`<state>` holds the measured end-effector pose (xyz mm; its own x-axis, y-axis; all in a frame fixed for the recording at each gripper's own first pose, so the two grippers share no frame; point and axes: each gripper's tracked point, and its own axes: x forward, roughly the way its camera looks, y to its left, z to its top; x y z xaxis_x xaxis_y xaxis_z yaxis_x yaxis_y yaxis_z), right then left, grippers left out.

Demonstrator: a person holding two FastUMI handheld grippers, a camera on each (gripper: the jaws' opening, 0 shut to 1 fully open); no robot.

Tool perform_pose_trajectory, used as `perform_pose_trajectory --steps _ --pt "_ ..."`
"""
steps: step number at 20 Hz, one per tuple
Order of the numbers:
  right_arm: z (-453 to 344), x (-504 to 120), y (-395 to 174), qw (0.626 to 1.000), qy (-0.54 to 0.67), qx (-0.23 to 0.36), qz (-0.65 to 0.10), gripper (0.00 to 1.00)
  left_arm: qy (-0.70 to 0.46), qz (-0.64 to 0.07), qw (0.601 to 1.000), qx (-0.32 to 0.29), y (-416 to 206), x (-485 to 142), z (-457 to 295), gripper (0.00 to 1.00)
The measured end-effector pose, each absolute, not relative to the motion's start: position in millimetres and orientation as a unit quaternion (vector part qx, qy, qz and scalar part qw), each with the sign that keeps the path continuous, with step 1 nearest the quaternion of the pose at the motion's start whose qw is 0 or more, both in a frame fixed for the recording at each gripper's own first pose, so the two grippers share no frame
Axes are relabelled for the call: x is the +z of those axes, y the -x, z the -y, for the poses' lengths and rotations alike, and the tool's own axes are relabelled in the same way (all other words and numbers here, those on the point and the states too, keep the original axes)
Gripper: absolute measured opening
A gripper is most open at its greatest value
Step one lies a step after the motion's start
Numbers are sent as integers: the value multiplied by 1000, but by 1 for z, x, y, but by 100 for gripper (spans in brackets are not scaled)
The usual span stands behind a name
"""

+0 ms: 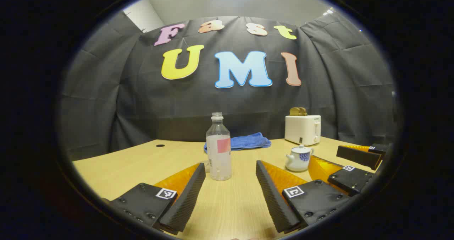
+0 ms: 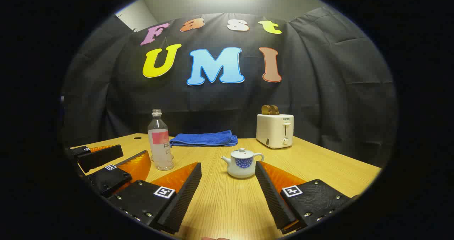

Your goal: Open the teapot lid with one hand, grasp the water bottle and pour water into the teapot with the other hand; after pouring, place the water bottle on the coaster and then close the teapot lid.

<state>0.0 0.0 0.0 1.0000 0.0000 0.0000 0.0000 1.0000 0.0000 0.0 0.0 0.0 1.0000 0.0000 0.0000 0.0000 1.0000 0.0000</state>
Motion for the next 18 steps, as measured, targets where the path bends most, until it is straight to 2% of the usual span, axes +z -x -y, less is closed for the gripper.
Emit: perform_pose_trajectory --steps 18 --pt "-2 6 -7 1000 -13 12 -1 94 1 0 1000 -10 -5 6 -2 100"
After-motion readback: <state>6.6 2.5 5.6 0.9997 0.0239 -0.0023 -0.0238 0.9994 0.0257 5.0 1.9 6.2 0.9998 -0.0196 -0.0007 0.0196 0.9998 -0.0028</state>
